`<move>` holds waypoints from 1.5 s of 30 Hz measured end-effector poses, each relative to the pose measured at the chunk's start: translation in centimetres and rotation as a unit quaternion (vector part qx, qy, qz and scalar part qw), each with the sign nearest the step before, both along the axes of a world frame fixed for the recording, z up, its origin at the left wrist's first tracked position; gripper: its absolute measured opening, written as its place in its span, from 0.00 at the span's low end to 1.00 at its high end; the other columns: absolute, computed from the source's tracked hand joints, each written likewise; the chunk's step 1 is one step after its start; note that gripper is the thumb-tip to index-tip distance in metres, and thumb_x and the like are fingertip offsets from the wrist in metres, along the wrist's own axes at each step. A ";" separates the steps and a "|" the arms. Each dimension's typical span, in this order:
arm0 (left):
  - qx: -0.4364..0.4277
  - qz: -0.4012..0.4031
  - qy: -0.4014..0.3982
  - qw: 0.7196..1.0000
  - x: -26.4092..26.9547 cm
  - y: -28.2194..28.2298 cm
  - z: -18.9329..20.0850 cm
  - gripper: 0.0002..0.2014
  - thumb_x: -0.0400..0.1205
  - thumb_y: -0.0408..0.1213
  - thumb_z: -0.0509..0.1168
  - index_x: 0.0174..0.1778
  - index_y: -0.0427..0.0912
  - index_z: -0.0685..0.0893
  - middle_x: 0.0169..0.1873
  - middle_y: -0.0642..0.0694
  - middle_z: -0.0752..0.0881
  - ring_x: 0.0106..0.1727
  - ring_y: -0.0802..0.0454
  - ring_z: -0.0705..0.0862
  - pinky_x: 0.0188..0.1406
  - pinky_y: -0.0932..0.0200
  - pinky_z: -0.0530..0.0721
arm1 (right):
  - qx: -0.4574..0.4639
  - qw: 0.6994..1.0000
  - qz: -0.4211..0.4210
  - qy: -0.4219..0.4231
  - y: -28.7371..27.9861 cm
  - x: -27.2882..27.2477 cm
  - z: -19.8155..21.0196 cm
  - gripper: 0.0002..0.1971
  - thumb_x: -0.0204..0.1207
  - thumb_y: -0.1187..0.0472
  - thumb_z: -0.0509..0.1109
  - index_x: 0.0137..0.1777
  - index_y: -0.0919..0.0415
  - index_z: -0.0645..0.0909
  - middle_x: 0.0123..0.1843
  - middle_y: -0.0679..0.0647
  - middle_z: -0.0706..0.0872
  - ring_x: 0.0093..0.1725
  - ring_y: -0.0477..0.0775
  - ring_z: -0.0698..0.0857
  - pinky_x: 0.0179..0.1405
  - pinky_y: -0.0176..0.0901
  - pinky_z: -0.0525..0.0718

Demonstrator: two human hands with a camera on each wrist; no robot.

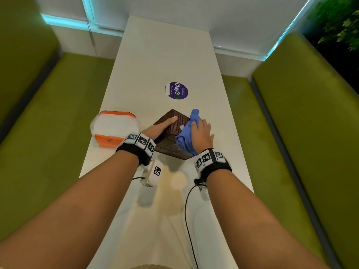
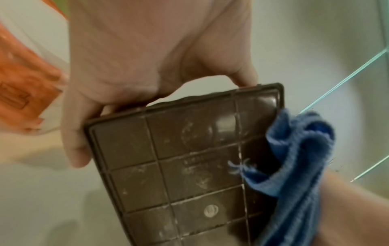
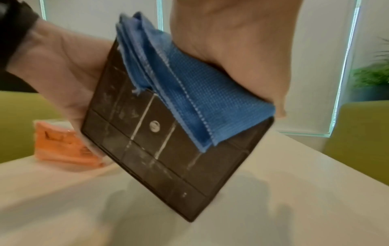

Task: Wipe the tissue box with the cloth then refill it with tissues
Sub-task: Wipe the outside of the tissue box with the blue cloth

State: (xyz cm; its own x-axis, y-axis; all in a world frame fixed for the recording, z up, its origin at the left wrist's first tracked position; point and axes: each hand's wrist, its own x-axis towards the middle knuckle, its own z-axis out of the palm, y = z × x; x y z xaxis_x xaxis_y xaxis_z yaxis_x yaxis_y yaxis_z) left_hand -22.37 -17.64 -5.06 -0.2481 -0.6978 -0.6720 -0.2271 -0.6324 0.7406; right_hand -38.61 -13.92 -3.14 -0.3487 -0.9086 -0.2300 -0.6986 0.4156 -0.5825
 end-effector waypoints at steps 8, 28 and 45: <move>-0.031 -0.003 -0.076 0.997 -0.3 0.5 1.2 0.49 0.52 0.83 0.65 0.56 0.47 0.88 0.50 0.41 0.91 0.52 0.42 0.88 0.61 0.51 0.82 | 0.013 0.999 -0.028 -0.032 -0.6 2.4 1.0 0.27 0.84 0.53 0.52 0.82 0.56 0.57 0.84 0.65 0.56 0.83 0.66 0.55 0.83 0.62 0.55; 0.044 0.020 -0.048 0.998 2.0 1.5 1.7 0.30 0.68 0.70 0.66 0.50 0.46 0.85 0.49 0.42 0.88 0.48 0.43 0.86 0.49 0.47 0.87 | -0.067 0.992 -0.104 -0.029 -0.5 1.7 -1.5 0.21 0.81 0.57 0.54 0.73 0.58 0.70 0.71 0.60 0.77 0.68 0.62 0.77 0.64 0.53 0.78; 0.007 0.017 -0.074 0.997 1.7 1.8 2.1 0.37 0.65 0.73 0.65 0.54 0.43 0.86 0.48 0.40 0.90 0.49 0.38 0.89 0.57 0.40 0.88 | 0.021 0.986 -0.164 -0.039 -0.5 0.2 -1.3 0.25 0.83 0.54 0.52 0.78 0.62 0.65 0.81 0.60 0.67 0.84 0.63 0.55 0.83 0.62 0.53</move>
